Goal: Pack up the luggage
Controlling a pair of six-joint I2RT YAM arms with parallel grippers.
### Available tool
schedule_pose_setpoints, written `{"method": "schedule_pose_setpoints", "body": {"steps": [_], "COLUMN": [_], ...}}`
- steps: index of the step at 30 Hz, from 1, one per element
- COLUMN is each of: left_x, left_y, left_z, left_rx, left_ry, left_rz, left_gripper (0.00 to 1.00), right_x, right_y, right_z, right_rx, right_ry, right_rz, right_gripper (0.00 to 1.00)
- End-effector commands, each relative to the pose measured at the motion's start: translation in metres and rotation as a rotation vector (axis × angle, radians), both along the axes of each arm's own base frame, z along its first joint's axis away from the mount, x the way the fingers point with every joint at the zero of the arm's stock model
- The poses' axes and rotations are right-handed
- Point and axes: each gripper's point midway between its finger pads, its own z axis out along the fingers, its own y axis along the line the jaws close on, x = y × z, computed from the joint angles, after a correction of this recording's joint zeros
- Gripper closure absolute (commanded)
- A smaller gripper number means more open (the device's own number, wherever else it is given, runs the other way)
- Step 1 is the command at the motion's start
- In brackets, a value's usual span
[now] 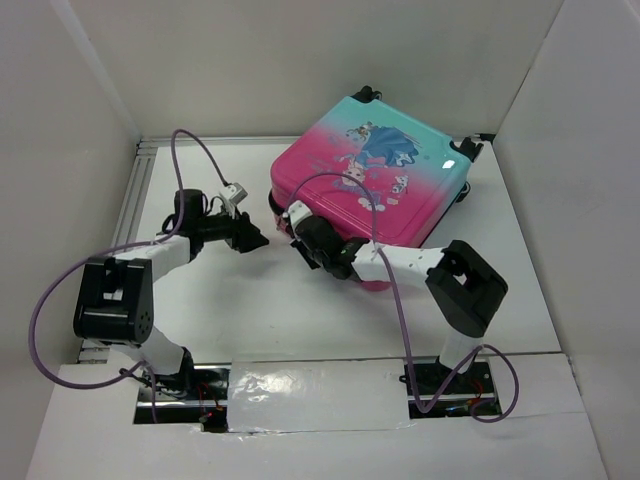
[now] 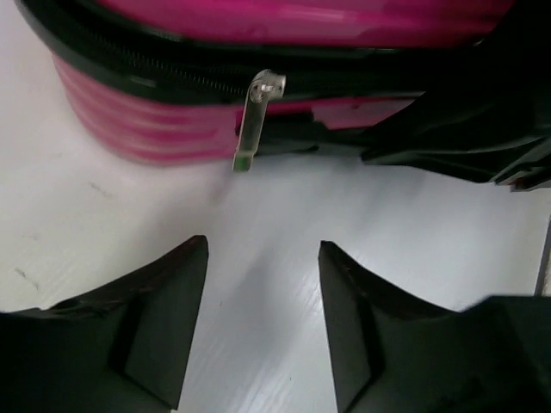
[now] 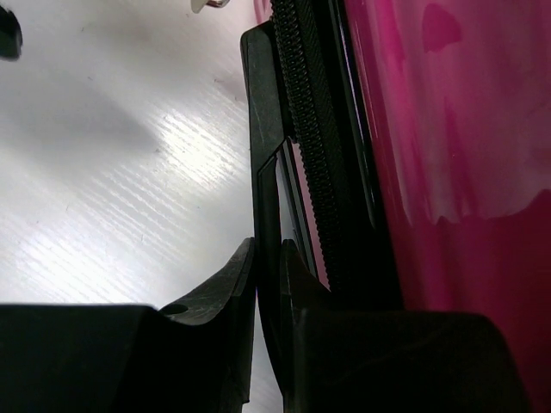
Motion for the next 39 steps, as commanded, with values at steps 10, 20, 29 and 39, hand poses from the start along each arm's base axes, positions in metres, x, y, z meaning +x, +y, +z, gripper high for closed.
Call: {"method": "schedule_pose_setpoints", "body": {"steps": [10,20,29,39], "left_x": [0.025,0.042,0.047,0.076], "left_y": [-0.046,-0.073,-0.076,-0.012], "left_z": [0.041,0.025,0.031,0.034], "left_rx": [-0.132,-0.129,-0.147,0.028], "left_ry": [-0.127,-0.073,-0.093,-0.138], "left_rz": [-0.159,-0.155,-0.123,0.106], "left_gripper": [0.26,0.27,1.00,1.00], "right_x": [-0.026,-0.022,-0.023,-0.037], "right_y": [-0.060,-0.058,-0.061,-0.083], "right_z": [-0.028,-0.023,-0.024,-0.040], "right_rx": [-0.141,-0.113,-0.110,-0.134], "right_ry": [0.148,0.135,0.134,0.171], "right_rz": [-0.054,-0.056,-0.069,-0.121], "right_gripper": [1.00,1.00,1.00,1.00]}}
